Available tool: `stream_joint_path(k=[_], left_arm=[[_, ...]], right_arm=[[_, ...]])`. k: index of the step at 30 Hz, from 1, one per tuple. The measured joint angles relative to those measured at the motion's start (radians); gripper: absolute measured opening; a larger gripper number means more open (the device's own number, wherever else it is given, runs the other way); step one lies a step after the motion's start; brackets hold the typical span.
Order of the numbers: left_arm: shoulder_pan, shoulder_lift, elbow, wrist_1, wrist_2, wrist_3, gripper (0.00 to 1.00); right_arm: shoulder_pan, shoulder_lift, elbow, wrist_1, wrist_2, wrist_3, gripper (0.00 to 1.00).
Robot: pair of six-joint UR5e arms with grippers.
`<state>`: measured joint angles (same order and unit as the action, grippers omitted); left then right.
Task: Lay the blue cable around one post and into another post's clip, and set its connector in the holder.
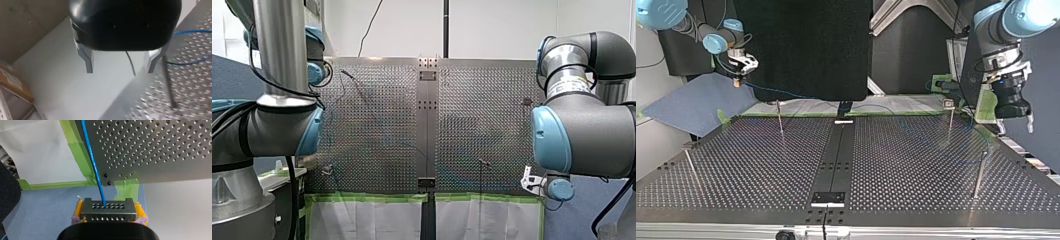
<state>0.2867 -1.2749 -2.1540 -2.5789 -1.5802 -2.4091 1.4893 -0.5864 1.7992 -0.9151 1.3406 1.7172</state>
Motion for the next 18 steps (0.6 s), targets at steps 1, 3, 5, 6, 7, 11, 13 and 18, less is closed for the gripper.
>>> stream_joint_path(k=[1,3,5,6,7,11,13,18], left_arm=[[-0.002,0.012,0.012,-0.011,-0.011,0.012,1.00],[-0.006,0.029,0.029,-0.029,-0.028,0.029,1.00],[-0.009,0.049,0.049,-0.048,-0.047,0.048,1.00],[-0.009,0.057,0.058,-0.057,-0.055,0.057,1.00],[-0.010,0.065,0.070,-0.070,-0.066,0.070,0.98],[-0.014,0.085,0.109,-0.108,-0.087,0.109,0.93],[-0.018,0.099,0.129,-0.129,-0.099,0.129,0.89],[-0.031,0.111,0.173,-0.173,-0.109,0.173,0.89]], right_arm=[[0.001,0.000,0.000,0.001,-0.006,-0.012,0.00],[0.002,-0.001,0.000,0.002,-0.014,-0.028,0.00],[0.003,-0.002,0.000,0.003,-0.019,-0.038,0.00],[0.003,-0.002,0.000,0.003,-0.020,-0.041,0.00],[0.004,-0.002,0.000,0.004,-0.021,-0.043,0.00],[0.005,-0.002,0.000,0.004,-0.022,-0.045,0.00],[0.005,-0.002,0.000,0.005,-0.023,-0.044,0.00],[0.008,-0.002,0.000,0.006,-0.022,-0.043,0.00]])
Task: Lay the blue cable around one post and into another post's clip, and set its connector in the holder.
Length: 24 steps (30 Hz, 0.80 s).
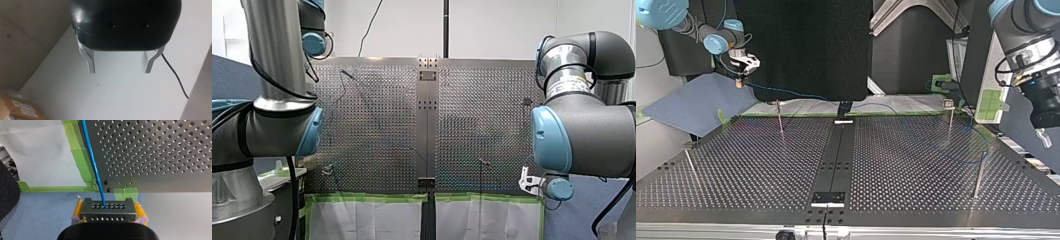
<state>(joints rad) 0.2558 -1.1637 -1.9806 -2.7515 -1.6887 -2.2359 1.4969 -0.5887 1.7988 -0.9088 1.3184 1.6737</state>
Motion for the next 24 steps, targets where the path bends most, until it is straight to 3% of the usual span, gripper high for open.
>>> stream_joint_path(k=[1,5,12,18,24], left_arm=[[-0.004,0.000,0.012,-0.013,0.000,0.012,0.93],[-0.018,-0.012,0.042,-0.050,-0.005,0.050,0.93],[-0.057,-0.070,0.042,-0.120,-0.022,0.120,0.93],[-0.119,-0.131,0.041,-0.189,-0.077,0.188,0.93],[-0.152,-0.141,0.042,-0.256,-0.120,0.256,0.93]], right_arm=[[0.000,0.000,0.000,0.000,0.000,0.000,0.00],[0.001,0.000,0.000,0.001,0.002,0.000,0.00],[0.004,0.000,0.000,0.001,0.002,0.000,0.00],[0.005,0.000,0.000,0.001,0.004,0.001,0.00],[0.009,0.000,-0.002,0.003,0.004,0.000,0.00]])
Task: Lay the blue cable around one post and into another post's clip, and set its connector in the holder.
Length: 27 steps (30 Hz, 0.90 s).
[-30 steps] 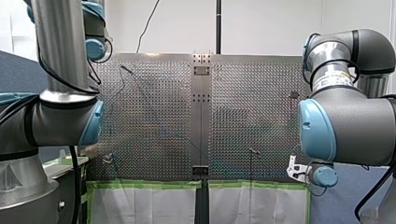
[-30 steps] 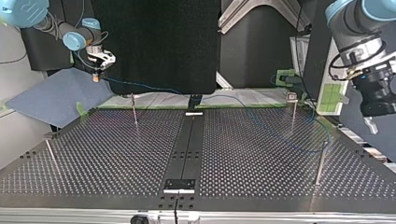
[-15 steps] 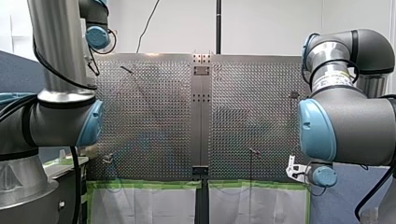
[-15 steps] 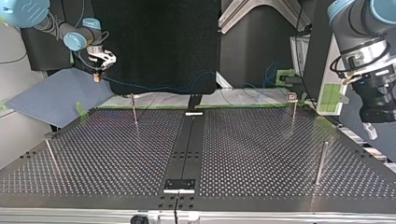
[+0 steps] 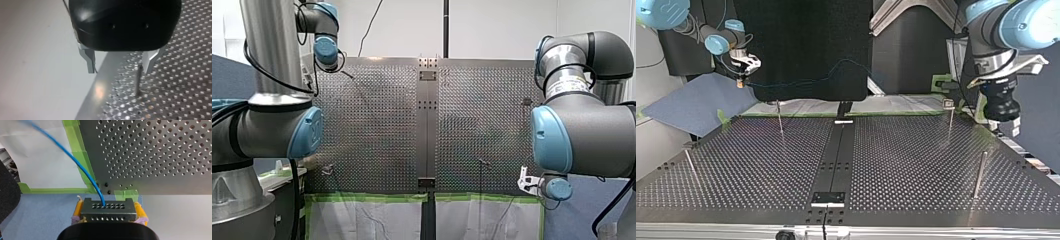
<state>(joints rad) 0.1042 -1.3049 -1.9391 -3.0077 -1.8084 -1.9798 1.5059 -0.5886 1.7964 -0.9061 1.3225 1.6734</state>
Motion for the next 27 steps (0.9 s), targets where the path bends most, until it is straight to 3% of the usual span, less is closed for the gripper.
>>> stream_joint_path(k=[12,18,23,27], left_arm=[[-0.047,0.014,-0.024,-0.128,0.085,0.127,0.93],[-0.069,0.014,-0.076,-0.189,0.111,0.189,0.93],[-0.087,0.015,-0.133,-0.247,0.165,0.247,0.93],[-0.103,0.015,-0.165,-0.291,0.205,0.270,0.93]], right_arm=[[0.014,0.000,-0.005,0.002,0.001,-0.006,0.00],[0.034,-0.018,-0.004,0.018,-0.020,-0.028,0.00],[0.073,-0.063,0.014,0.051,-0.022,-0.035,0.00],[0.112,-0.103,0.021,0.086,0.008,-0.018,0.00]])
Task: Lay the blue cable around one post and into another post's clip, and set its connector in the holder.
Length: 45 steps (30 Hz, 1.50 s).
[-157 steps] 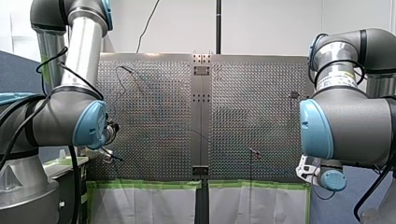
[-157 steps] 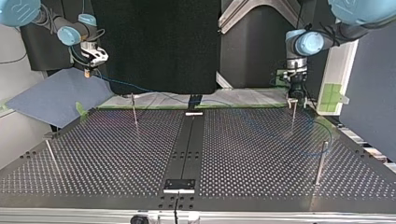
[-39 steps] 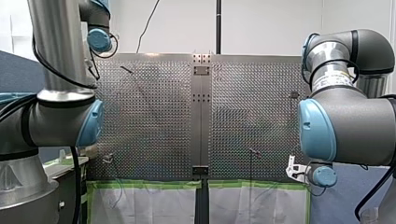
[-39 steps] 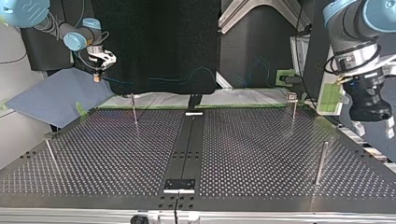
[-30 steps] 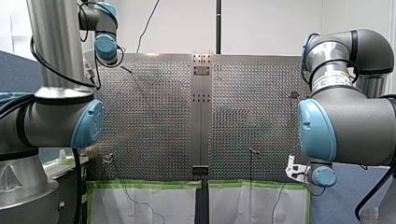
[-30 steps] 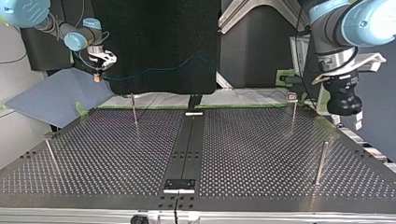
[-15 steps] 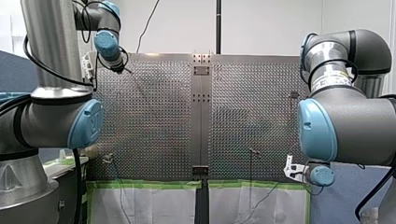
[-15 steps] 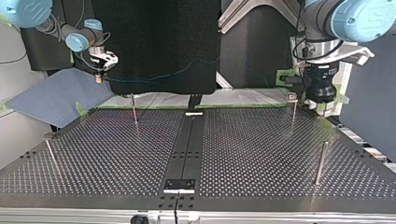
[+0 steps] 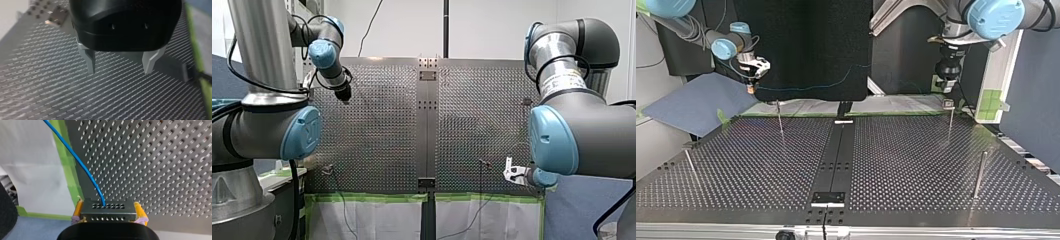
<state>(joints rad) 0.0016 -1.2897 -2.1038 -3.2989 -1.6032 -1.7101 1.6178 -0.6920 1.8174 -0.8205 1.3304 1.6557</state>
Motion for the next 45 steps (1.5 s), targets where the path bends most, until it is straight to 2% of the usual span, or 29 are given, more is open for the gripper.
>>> stream_joint_path(k=[3,8,11,13,15,18,23,30,35,39,45], left_arm=[[-0.009,0.000,-0.023,-0.022,0.023,0.000,0.93],[-0.021,-0.001,-0.073,0.006,0.064,-0.011,0.93],[-0.030,-0.001,-0.097,0.038,0.078,-0.026,0.93],[-0.036,-0.001,-0.111,0.061,0.086,-0.045,0.93],[-0.042,-0.001,-0.124,0.082,0.095,-0.063,0.93],[-0.049,-0.001,-0.147,0.115,0.115,-0.096,0.93],[-0.061,-0.002,-0.173,0.166,0.130,-0.146,0.93],[-0.082,-0.011,-0.186,0.234,0.133,-0.211,0.96],[-0.108,-0.049,-0.223,0.285,0.130,-0.260,0.96],[-0.138,-0.085,-0.234,0.322,0.116,-0.276,0.98],[-0.202,-0.150,-0.185,0.387,0.059,-0.306,0.98]], right_arm=[[0.031,-0.031,0.001,0.030,0.029,0.014,0.00],[0.082,-0.082,0.001,0.081,0.068,0.056,0.00],[0.114,-0.114,0.001,0.105,0.063,0.087,0.00],[0.137,-0.138,0.001,0.117,0.048,0.105,0.00],[0.157,-0.157,-0.002,0.129,0.035,0.112,0.00],[0.189,-0.189,-0.016,0.157,0.024,0.112,0.00],[0.238,-0.239,-0.057,0.205,0.021,0.091,0.00],[0.272,-0.313,-0.106,0.278,0.022,0.087,0.00],[0.293,-0.366,-0.133,0.331,0.026,0.084,0.00],[0.325,-0.405,-0.164,0.350,0.053,0.081,0.00],[0.389,-0.470,-0.197,0.354,0.111,0.080,0.00]])
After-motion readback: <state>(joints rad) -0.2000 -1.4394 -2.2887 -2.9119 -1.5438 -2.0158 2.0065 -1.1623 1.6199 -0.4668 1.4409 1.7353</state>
